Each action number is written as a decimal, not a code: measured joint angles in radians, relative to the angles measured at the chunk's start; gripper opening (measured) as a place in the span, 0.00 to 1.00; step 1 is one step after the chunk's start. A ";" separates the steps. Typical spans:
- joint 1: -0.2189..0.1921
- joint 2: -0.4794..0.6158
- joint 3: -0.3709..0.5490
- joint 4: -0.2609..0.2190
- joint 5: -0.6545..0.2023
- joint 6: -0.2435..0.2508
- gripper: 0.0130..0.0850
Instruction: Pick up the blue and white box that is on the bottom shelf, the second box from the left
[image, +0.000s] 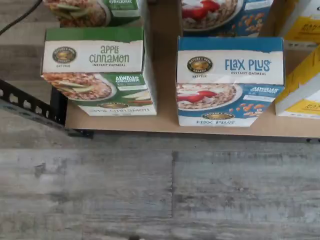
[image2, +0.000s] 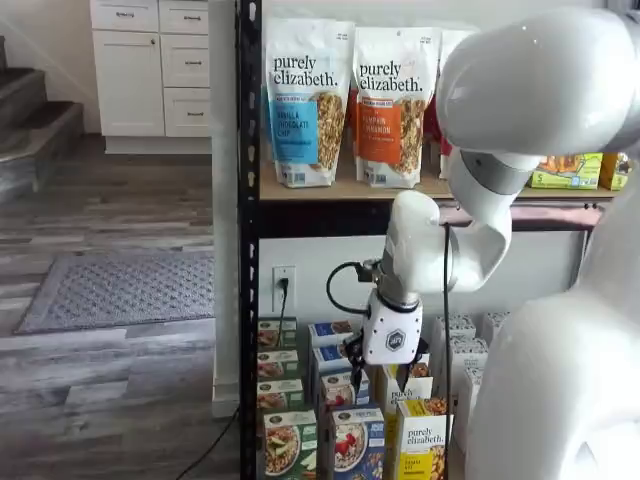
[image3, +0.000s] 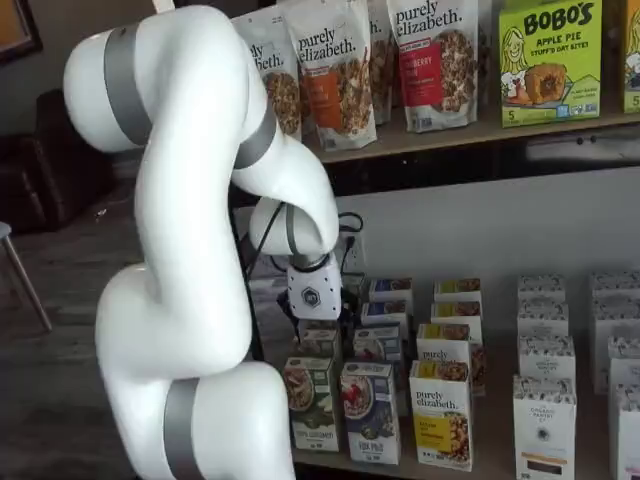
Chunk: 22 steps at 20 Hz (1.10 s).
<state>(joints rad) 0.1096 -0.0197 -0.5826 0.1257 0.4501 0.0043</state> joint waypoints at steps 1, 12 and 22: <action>-0.006 0.014 -0.008 0.002 0.004 -0.007 1.00; -0.028 0.153 -0.061 0.056 -0.082 -0.086 1.00; -0.004 0.298 -0.131 0.030 -0.182 -0.045 1.00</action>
<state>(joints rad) 0.1056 0.2788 -0.7131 0.1555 0.2678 -0.0404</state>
